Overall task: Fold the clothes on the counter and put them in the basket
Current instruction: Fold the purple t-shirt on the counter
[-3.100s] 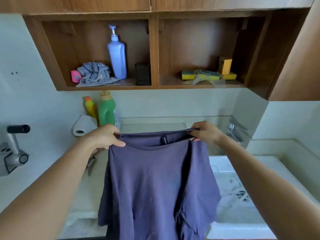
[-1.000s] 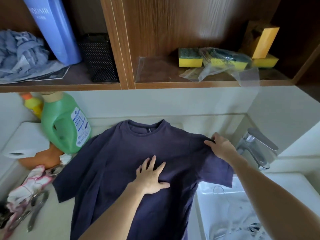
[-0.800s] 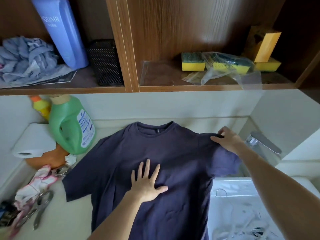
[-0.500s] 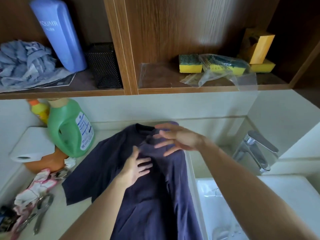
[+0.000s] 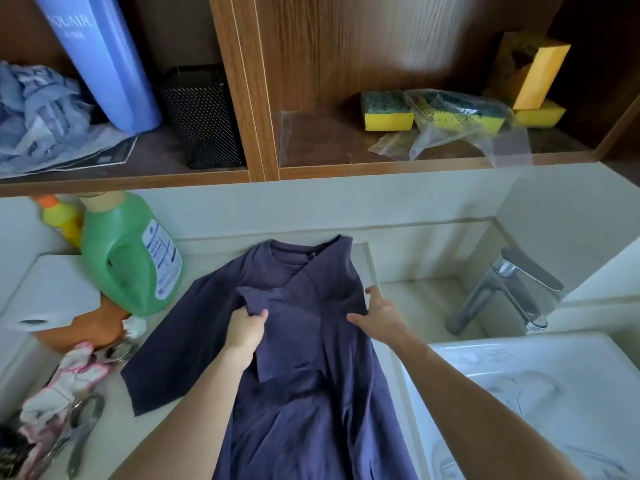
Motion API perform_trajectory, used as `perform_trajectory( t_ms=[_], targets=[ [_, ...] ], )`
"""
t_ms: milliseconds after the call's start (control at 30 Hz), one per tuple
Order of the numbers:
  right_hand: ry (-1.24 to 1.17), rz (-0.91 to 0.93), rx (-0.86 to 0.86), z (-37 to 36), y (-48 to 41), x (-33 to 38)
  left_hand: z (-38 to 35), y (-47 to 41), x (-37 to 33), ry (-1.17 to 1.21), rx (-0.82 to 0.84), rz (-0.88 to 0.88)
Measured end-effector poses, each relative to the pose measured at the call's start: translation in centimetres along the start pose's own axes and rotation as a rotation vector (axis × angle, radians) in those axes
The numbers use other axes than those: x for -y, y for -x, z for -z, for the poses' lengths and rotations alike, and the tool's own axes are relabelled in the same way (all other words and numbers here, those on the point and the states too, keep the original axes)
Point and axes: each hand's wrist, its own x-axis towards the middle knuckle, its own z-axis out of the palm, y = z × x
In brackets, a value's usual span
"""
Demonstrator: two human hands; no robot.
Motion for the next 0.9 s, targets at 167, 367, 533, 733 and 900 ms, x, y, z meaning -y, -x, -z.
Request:
perform_trajectory(
  t_ms=[167, 367, 533, 733, 900],
  targets=[
    [-0.006, 0.018, -0.029, -0.6, 0.3, -0.9, 1.6, -1.4, 0.9, -0.284, 0.012, 0.011],
    [-0.007, 0.059, -0.007, -1.6, 1.7, -0.6, 1.9, 2.3, 0.1, -0.190, 0.106, -0.031],
    [0.030, 0.129, 0.011, -2.2, 3.2, -0.4, 2.2, 6.7, 1.4, -0.178, 0.118, -0.042],
    [-0.164, 0.132, -0.097, -2.6, 4.1, -2.3, 1.8, 10.8, 4.0, -0.225, 0.168, -0.119],
    [-0.222, 0.189, -0.047, -3.2, 7.3, -3.2, 0.0, 14.5, 5.8, -0.336, 0.071, -0.301]
  ],
)
